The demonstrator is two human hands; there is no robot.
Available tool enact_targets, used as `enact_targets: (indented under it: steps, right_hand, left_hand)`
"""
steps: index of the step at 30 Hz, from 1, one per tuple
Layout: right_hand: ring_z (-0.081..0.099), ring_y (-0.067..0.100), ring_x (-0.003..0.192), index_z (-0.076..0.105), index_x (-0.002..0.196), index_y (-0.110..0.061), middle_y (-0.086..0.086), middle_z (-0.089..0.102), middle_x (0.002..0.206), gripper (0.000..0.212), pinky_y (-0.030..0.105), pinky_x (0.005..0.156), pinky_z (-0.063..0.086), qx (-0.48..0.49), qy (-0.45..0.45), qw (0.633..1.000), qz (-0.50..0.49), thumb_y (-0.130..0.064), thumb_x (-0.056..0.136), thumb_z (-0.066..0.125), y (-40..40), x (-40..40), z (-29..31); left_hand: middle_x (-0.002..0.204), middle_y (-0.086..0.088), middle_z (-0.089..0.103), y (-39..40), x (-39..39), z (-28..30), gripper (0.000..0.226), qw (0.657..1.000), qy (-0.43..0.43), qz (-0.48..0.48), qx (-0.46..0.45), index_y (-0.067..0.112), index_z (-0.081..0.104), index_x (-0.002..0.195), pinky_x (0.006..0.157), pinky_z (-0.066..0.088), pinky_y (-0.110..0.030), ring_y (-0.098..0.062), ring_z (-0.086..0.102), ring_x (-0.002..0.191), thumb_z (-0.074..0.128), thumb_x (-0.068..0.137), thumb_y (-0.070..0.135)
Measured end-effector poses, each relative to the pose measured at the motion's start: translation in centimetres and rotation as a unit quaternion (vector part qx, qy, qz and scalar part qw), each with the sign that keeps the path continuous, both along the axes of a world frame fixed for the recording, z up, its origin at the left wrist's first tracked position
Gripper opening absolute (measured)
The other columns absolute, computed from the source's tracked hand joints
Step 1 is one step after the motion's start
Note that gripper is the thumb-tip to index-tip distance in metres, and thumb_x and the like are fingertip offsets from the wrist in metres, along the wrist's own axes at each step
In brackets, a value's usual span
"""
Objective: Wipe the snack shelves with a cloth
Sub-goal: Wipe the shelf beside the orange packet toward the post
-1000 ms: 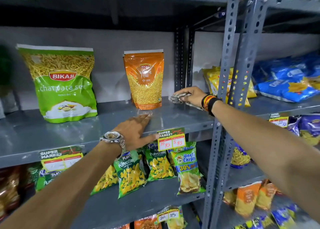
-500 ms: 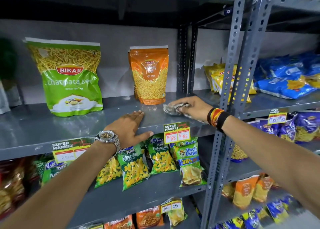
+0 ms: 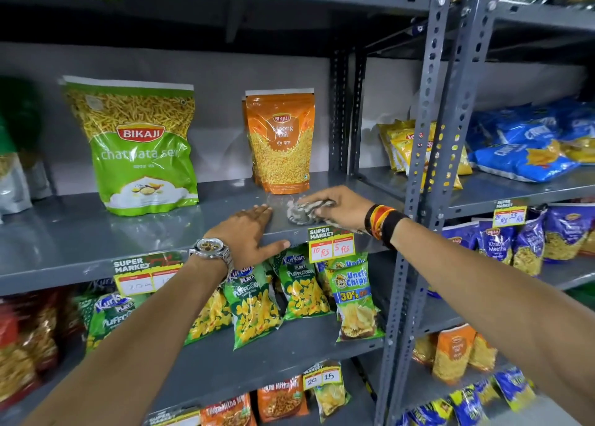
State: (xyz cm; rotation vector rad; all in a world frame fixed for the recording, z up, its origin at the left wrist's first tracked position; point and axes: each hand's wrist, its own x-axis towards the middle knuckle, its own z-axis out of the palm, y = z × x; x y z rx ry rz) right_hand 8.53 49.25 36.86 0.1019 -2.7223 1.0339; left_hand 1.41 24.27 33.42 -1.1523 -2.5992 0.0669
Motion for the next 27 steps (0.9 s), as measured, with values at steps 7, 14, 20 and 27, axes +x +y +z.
enact_targets:
  steps: [7, 14, 20, 27]
  right_hand:
    - [0.059, 0.017, 0.101, 0.071, 0.117, -0.017, 0.008, 0.068, 0.122, 0.039, 0.020, 0.084, 0.043, -0.015, 0.039, 0.985, -0.166, 0.005, 0.090, 0.052, 5.4, -0.6, 1.3]
    - [0.067, 0.019, 0.094, 0.069, 0.116, -0.033, 0.001, 0.065, 0.125, 0.040, 0.031, 0.080, 0.057, 0.006, 0.040, 0.996, -0.084, -0.005, 0.093, 0.053, 0.7, 0.5, -0.5]
    - [0.067, 0.014, 0.089, 0.070, 0.115, -0.033, -0.003, 0.072, 0.112, 0.034, 0.030, 0.084, 0.053, -0.132, 0.042, 0.990, 0.035, -0.009, 0.094, 0.059, -3.7, 6.8, -0.2]
    - [0.061, -0.018, 0.085, 0.068, 0.121, -0.027, -0.028, 0.068, 0.104, 0.035, 0.001, 0.074, 0.043, -0.112, -0.011, 0.993, 0.047, -0.006, 0.096, 0.055, -3.4, 12.0, -8.6]
  left_hand:
    - [0.167, -0.011, 0.025, 0.1, 0.1, 0.2, 0.101, 1.000, -0.011, 0.008, 0.009, 0.011, 0.021, 0.160, 0.121, 0.029, -0.043, -0.029, 0.032, 0.149, 0.028, 0.089, 0.082]
    - [0.166, -0.010, 0.028, 0.0, 0.3, 0.1, 0.105, 1.000, -0.010, 0.011, 0.012, 0.012, 0.023, 0.159, 0.120, 0.033, -0.043, -0.028, 0.036, 0.148, 0.024, 0.085, 0.086]
    - [0.159, -0.009, 0.041, -1.0, 3.3, 0.4, 0.086, 0.999, 0.016, 0.018, 0.040, 0.015, 0.035, 0.154, 0.106, 0.046, -0.044, -0.031, 0.050, 0.137, 0.034, 0.093, 0.075]
    - [0.160, -0.011, 0.040, -7.4, 8.9, -7.8, 0.063, 0.982, 0.069, -0.097, 0.148, 0.008, 0.041, 0.152, 0.124, 0.026, -0.046, -0.026, 0.034, 0.150, 0.038, 0.103, 0.047]
